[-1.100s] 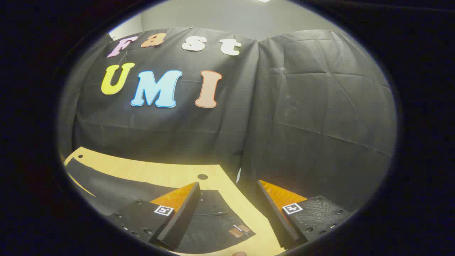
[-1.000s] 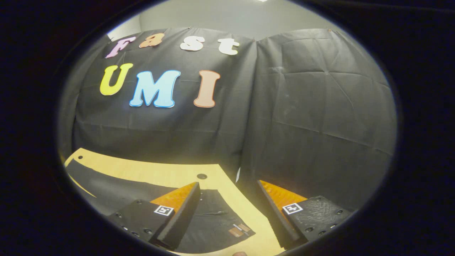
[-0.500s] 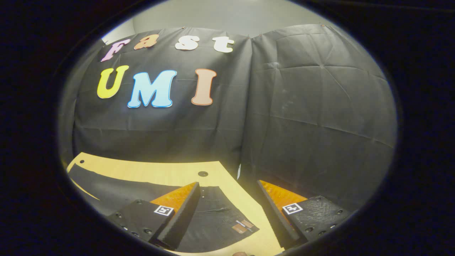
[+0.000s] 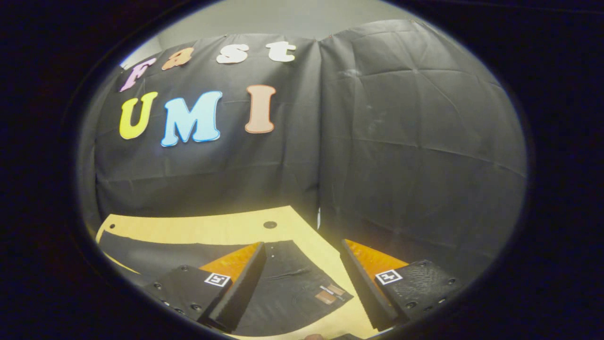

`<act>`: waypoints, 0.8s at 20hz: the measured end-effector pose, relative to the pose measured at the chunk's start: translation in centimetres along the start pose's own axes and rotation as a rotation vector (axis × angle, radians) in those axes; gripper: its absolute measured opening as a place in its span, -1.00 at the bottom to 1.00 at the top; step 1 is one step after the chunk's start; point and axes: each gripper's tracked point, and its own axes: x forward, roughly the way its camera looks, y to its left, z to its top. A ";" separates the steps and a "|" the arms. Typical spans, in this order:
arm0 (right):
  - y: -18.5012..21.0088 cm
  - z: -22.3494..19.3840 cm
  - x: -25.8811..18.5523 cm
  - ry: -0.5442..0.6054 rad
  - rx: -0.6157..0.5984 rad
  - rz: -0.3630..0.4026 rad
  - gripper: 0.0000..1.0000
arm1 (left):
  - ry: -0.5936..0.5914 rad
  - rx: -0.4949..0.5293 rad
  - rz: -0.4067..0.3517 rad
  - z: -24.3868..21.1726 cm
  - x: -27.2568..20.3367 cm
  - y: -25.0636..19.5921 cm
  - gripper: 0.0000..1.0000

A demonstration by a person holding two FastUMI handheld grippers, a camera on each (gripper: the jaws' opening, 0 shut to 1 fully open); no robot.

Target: Grasp the waist and the cuffs of the jeans and fold them to make the two legs overlap; first hold the waist and fold one-third of the jeans toward the cuffs, then hold the cuffs and fold the remaining one-third in the same direction to finish folding.

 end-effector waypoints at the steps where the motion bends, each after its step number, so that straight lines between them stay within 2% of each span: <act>1: -0.1 -1.0 0.1 0.032 0.015 0.001 0.89 | 0.020 -0.057 0.016 -0.7 0.2 1.3 0.89; 4: 0.0 -3.5 0.3 0.134 0.083 0.018 0.89 | 0.095 -0.288 0.081 -3.5 0.6 5.4 0.86; 7: 0.1 -6.8 0.4 0.258 0.136 0.043 0.90 | 0.216 -0.488 0.184 -8.6 1.0 10.2 0.87; 12: 0.7 -11.2 0.2 0.455 0.321 0.071 0.87 | 0.377 -0.654 0.297 -15.3 1.2 15.0 0.90; 16: 0.9 -14.3 -0.1 0.597 0.560 0.091 0.91 | 0.478 -0.801 0.364 -20.6 0.2 18.3 0.84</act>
